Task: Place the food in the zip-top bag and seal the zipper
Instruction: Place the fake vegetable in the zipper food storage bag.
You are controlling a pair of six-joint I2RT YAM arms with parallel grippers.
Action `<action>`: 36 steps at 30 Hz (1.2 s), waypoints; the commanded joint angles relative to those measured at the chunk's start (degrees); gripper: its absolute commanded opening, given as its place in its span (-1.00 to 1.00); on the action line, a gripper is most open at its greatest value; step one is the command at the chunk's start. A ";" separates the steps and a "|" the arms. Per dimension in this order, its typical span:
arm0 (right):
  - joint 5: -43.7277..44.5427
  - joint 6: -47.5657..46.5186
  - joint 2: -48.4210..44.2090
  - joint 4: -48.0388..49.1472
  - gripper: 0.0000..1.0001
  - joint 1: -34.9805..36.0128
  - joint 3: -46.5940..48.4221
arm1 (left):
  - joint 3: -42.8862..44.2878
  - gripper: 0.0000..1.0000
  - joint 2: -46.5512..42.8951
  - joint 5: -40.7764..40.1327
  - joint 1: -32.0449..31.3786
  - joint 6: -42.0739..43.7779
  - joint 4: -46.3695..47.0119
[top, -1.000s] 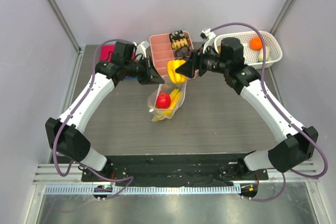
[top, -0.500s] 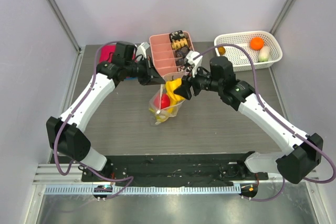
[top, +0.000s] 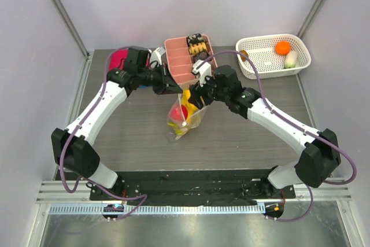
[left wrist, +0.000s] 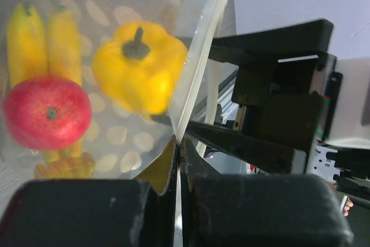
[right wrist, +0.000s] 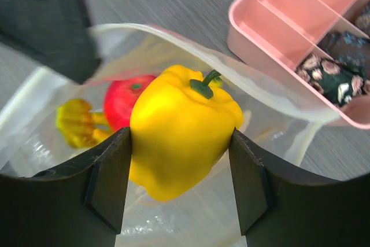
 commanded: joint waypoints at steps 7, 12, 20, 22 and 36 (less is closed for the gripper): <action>9.50 4.66 -2.37 2.06 0.73 0.87 5.36 | -1.58 -1.00 -0.54 2.82 1.18 -0.56 2.36; 7.14 5.63 -2.82 -2.94 0.93 -2.80 11.40 | -1.41 -1.00 0.25 3.35 1.62 -0.65 2.37; -7.27 14.93 6.22 -4.62 0.96 -27.85 23.27 | -1.41 -1.00 -0.10 3.18 1.62 -0.39 2.46; -8.77 16.79 11.40 -4.70 0.98 -32.95 27.58 | -1.32 -1.00 0.08 2.91 1.62 -0.39 2.46; 6.86 5.39 51.13 -4.79 0.99 -52.04 62.56 | -1.23 -1.00 -0.80 1.68 1.62 2.34 0.61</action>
